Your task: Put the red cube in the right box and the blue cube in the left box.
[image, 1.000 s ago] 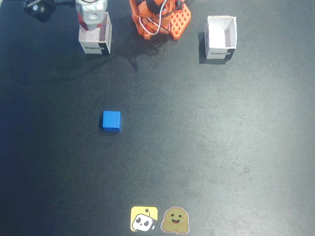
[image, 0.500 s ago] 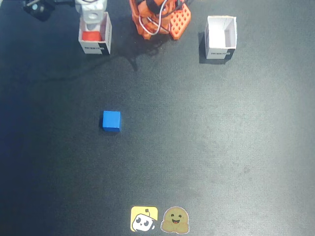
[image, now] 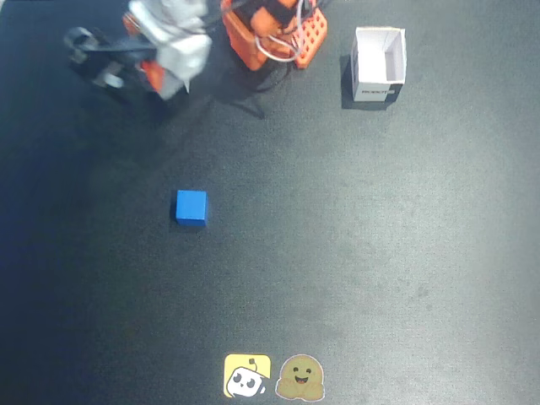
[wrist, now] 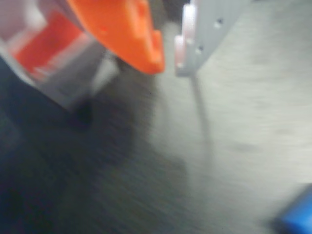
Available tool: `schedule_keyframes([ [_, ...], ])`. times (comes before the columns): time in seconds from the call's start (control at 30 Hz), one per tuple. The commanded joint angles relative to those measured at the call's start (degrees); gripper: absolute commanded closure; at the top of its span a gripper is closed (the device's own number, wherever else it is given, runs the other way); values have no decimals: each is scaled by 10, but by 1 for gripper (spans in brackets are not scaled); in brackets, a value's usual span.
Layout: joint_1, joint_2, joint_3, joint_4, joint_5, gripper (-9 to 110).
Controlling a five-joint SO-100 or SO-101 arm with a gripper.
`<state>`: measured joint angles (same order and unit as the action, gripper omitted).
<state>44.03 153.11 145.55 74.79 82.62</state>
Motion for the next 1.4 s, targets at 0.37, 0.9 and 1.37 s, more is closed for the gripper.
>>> schedule_keyframes([
  [0.37,-243,212,79,32,33,101],
  [0.9,-178,-69,-18,-132,-146,101],
  [1.37,-173,-298,-120,-244,-192,101],
])
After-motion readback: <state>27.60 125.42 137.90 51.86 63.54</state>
